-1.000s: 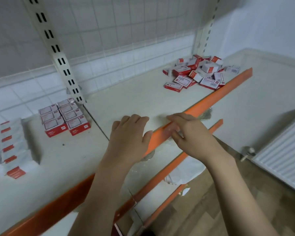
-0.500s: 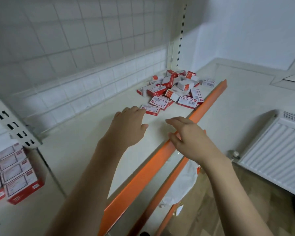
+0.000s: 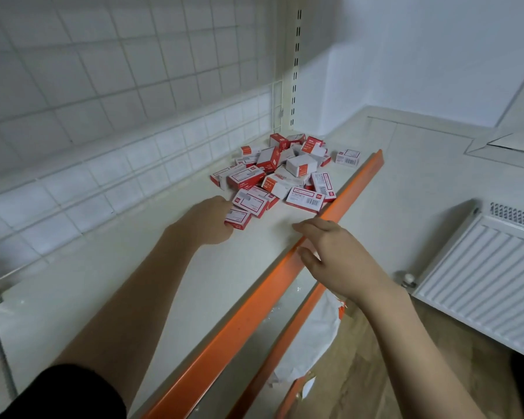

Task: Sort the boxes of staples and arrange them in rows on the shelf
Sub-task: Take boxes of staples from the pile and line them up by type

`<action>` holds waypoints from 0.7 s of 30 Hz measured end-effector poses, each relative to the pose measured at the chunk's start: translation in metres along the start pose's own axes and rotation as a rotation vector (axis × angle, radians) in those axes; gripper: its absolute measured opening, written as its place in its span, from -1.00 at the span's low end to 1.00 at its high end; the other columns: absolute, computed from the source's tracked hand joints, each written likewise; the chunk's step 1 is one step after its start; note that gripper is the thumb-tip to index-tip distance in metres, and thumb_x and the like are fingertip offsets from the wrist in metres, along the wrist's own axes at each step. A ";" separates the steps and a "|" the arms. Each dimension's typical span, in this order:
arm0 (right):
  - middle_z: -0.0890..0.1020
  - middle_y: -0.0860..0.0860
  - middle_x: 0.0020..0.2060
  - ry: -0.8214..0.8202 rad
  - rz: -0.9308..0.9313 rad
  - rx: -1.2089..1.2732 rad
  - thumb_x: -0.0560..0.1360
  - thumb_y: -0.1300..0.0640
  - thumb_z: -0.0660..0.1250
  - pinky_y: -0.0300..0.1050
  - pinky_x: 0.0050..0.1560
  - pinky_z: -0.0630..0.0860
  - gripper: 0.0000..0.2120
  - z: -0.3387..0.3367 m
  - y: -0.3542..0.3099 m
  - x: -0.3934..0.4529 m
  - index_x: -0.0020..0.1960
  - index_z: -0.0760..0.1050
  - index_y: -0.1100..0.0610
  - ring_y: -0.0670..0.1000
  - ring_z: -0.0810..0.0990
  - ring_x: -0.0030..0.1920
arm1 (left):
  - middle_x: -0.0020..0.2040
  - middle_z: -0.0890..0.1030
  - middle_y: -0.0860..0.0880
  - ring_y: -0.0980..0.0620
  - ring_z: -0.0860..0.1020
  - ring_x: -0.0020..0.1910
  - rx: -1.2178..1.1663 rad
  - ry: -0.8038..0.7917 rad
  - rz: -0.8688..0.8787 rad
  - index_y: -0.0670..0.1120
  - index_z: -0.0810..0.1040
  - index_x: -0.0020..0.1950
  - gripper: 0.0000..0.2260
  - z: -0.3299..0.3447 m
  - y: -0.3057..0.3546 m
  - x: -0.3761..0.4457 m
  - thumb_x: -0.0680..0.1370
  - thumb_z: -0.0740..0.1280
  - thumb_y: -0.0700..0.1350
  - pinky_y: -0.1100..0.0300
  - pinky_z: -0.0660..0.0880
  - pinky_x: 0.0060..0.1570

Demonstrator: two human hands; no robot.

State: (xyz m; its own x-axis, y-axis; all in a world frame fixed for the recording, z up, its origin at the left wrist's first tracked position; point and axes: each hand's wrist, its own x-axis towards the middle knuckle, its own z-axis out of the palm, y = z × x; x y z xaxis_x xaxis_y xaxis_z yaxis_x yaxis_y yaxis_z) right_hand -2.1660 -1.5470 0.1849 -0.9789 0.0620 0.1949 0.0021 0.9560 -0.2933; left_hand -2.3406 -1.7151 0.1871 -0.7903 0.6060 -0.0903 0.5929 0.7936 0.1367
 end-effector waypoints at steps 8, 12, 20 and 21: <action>0.42 0.02 0.32 -0.035 -0.048 0.029 0.52 0.17 0.21 -0.03 0.33 0.32 -0.55 0.007 0.006 0.017 0.41 0.31 0.13 0.07 0.37 0.32 | -0.03 0.43 -0.07 -0.02 0.42 -0.02 0.117 0.085 -0.043 -0.10 0.47 0.25 -0.61 0.004 0.000 -0.007 0.49 0.25 0.05 0.14 0.41 -0.05; 0.44 0.07 0.30 -0.044 -0.094 0.020 0.52 0.17 0.20 -0.02 0.29 0.34 -0.55 0.008 0.001 0.037 0.40 0.32 0.14 0.10 0.37 0.30 | -0.06 0.46 -0.07 -0.04 0.44 -0.05 0.124 0.157 -0.074 -0.12 0.52 0.17 -0.60 0.005 0.001 -0.024 0.45 0.29 0.10 0.14 0.37 -0.09; 0.49 0.15 0.13 -0.058 -0.094 -0.079 0.53 0.05 0.21 0.02 0.13 0.43 -0.61 0.018 -0.019 0.104 0.30 0.40 0.20 0.17 0.42 0.18 | -0.04 0.45 -0.03 -0.05 0.44 -0.08 -0.002 0.393 -0.142 -0.13 0.49 0.08 -0.66 -0.002 0.004 -0.092 0.39 0.31 0.02 0.14 0.36 -0.13; 0.48 0.16 0.15 -0.063 -0.083 -0.107 0.53 0.02 0.22 0.02 0.15 0.42 -0.59 0.021 -0.023 0.111 0.29 0.40 0.21 0.17 0.41 0.19 | -0.03 0.45 -0.05 -0.07 0.44 -0.08 -0.032 0.426 -0.162 -0.14 0.49 0.06 -0.67 -0.003 0.005 -0.101 0.39 0.30 0.01 0.12 0.38 -0.13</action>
State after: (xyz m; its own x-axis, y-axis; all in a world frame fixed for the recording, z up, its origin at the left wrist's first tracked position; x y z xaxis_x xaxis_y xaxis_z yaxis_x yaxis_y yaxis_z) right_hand -2.2794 -1.5683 0.1943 -0.9875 -0.0337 0.1540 -0.0611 0.9824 -0.1765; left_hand -2.2586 -1.7722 0.2001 -0.8696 0.3920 0.3003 0.4564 0.8702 0.1856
